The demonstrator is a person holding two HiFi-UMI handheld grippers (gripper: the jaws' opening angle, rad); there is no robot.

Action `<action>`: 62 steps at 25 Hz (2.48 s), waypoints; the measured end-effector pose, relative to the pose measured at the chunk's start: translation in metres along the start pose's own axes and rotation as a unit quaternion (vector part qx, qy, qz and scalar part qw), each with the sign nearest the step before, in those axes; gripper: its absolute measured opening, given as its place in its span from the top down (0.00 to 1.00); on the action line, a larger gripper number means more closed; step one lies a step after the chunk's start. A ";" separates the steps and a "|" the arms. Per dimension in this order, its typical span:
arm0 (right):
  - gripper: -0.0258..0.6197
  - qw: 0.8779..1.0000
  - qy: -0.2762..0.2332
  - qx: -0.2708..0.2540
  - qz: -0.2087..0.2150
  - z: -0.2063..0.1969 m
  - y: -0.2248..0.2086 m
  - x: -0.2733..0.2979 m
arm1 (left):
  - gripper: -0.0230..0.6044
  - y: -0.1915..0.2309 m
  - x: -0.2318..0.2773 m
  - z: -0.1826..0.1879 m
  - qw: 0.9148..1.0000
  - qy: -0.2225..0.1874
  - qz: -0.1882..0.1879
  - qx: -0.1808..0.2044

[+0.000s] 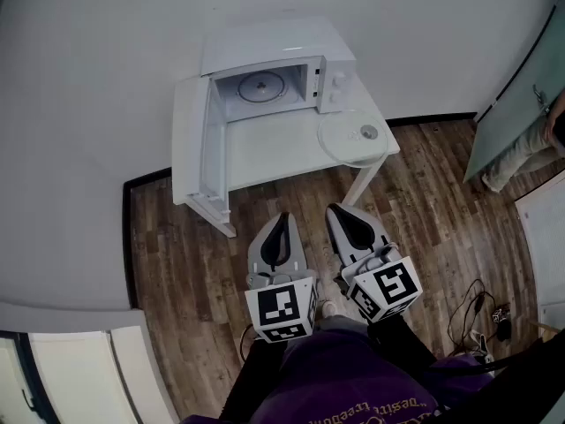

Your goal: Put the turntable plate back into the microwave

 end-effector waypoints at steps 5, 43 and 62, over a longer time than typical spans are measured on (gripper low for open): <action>0.95 1.000 0.012 -0.005 0.010 -0.010 0.012 -0.002 | 0.96 0.003 -0.003 -0.017 1.000 0.010 -0.016 -0.015; 0.95 0.987 0.136 0.073 0.039 -0.080 -0.282 0.157 | 0.82 -0.046 0.324 -0.094 0.981 0.151 -0.059 -0.105; 0.65 0.862 0.295 0.386 -0.144 -0.226 -0.375 0.114 | 0.51 -0.029 0.321 -0.236 0.871 0.263 -0.006 -0.415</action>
Point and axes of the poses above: the fingertips, and each gripper's own axes: x forward along the fingers, y to its left, z out of its top, the point moved 3 cm from there along -x, backward along the fingers, and after that the axes turned 8 degrees about -z, right-handed, at the moved point
